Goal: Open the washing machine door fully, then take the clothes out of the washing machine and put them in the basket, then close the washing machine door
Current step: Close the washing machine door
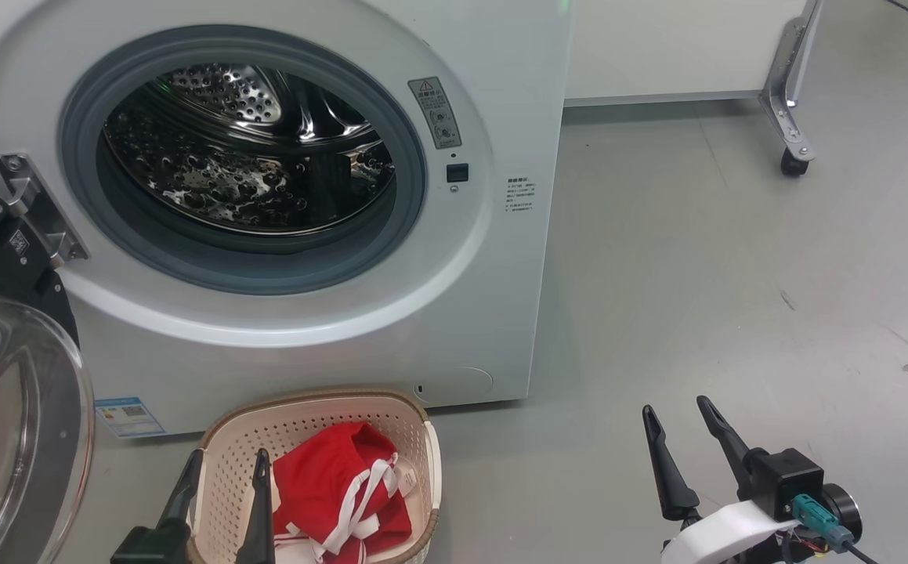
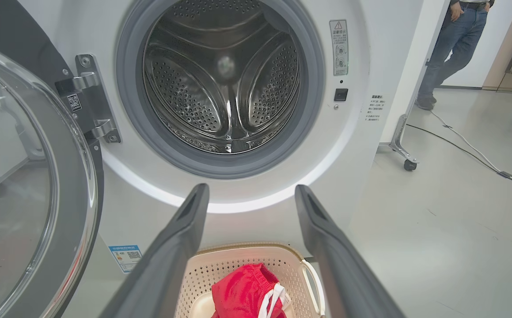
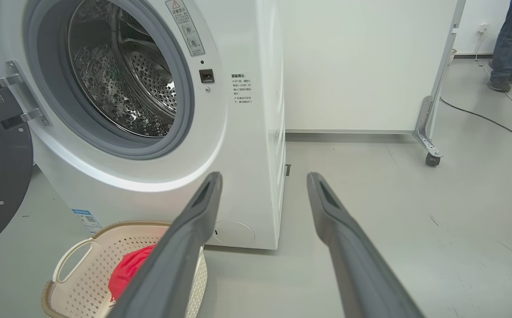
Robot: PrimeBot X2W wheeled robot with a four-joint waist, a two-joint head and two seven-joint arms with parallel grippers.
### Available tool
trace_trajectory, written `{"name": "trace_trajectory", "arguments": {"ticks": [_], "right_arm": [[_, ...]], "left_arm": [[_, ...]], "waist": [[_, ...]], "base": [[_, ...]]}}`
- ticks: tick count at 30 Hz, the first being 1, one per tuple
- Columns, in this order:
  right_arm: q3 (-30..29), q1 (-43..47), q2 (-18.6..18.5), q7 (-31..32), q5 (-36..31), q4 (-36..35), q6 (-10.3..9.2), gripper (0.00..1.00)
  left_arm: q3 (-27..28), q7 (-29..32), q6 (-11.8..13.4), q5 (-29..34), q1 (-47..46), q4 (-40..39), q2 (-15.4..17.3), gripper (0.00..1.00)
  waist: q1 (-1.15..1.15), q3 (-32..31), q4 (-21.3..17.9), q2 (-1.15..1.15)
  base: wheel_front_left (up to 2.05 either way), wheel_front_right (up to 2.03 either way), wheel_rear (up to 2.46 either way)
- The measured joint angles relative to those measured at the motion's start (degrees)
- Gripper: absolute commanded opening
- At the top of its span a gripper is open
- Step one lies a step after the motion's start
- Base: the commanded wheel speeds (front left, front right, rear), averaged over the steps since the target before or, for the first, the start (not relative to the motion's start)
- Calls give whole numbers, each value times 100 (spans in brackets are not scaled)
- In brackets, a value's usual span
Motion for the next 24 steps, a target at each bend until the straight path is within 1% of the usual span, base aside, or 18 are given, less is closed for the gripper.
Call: {"name": "trace_trajectory", "arguments": {"ticks": [11,24], "right_arm": [[4,0,1,0,3,-8,-1,100],[18,0,0,0,5,-14,-1,100]], "left_arm": [[1,49,23,16,49,-140,0,100],[-38,155,25,43,77,-280,4,100]], "waist": [[0,-8,3,0],[0,-5,0,0]], "base": [[-68,68,0],[-100,100,0]]}}
